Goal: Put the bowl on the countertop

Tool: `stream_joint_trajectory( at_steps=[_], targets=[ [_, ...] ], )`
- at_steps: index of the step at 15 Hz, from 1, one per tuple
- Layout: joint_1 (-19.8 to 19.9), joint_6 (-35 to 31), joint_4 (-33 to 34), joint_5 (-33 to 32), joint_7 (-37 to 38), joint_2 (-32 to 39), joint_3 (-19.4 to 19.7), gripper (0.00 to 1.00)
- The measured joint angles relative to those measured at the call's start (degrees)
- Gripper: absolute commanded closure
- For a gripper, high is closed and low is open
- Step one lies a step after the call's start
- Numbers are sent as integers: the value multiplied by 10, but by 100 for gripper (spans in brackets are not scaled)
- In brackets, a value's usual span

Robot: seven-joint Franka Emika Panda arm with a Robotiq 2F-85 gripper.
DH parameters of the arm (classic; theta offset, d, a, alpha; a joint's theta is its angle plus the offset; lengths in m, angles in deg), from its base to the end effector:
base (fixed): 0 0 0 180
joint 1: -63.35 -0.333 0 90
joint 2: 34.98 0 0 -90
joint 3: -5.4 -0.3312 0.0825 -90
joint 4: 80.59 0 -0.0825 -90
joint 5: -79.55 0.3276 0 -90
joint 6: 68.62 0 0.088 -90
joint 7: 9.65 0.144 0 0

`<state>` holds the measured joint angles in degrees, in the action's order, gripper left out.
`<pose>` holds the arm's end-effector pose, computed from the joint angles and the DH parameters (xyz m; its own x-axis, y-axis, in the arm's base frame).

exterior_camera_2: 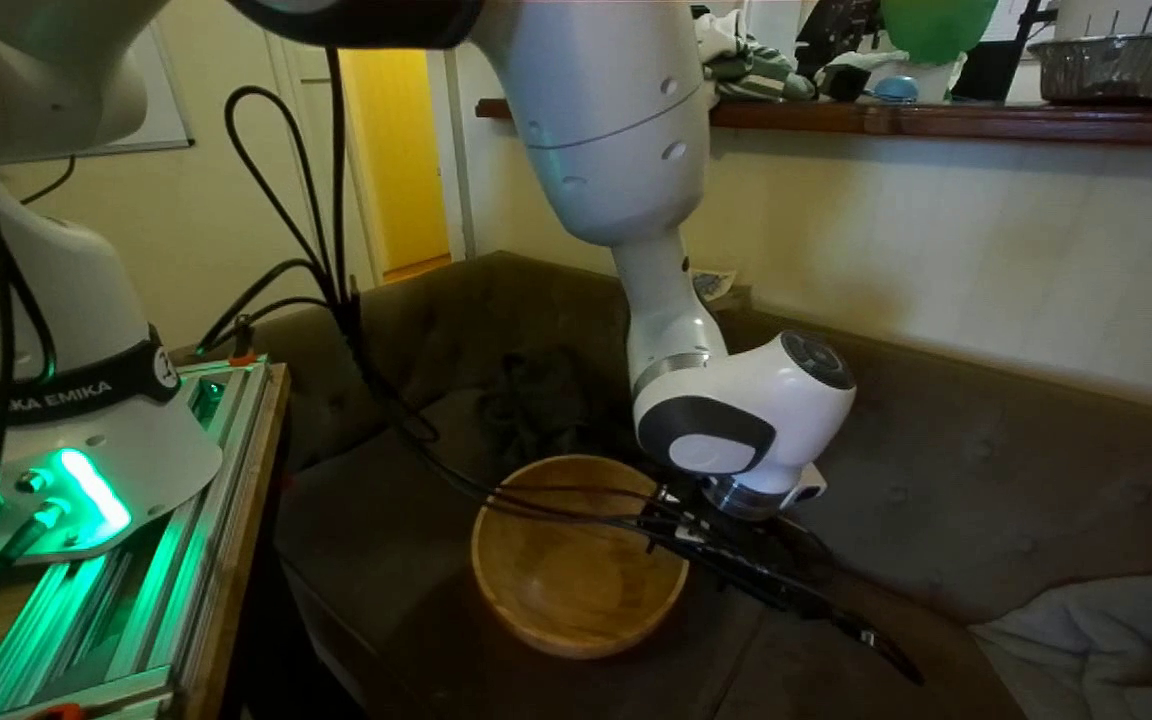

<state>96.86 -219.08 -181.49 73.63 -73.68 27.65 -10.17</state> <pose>0.5435 -0.1704 -0.0197 0.7160 0.6901 0.1053 0.6900 -0.6767 -0.2570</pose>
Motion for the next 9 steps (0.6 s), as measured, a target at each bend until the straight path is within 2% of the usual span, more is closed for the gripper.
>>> stream_joint_trajectory(
  at_steps=[2, 4, 6, 9],
  targets=[
    [26, 58, 25, 19, -68, 17, -19, 0],
    [35, 124, 57, 42, -115, 33, -24, 0],
    [31, 177, 88, 64, -137, 47, -20, 0],
    [14, 220, 128, 90, -145, 66, -6, 0]
  ],
)
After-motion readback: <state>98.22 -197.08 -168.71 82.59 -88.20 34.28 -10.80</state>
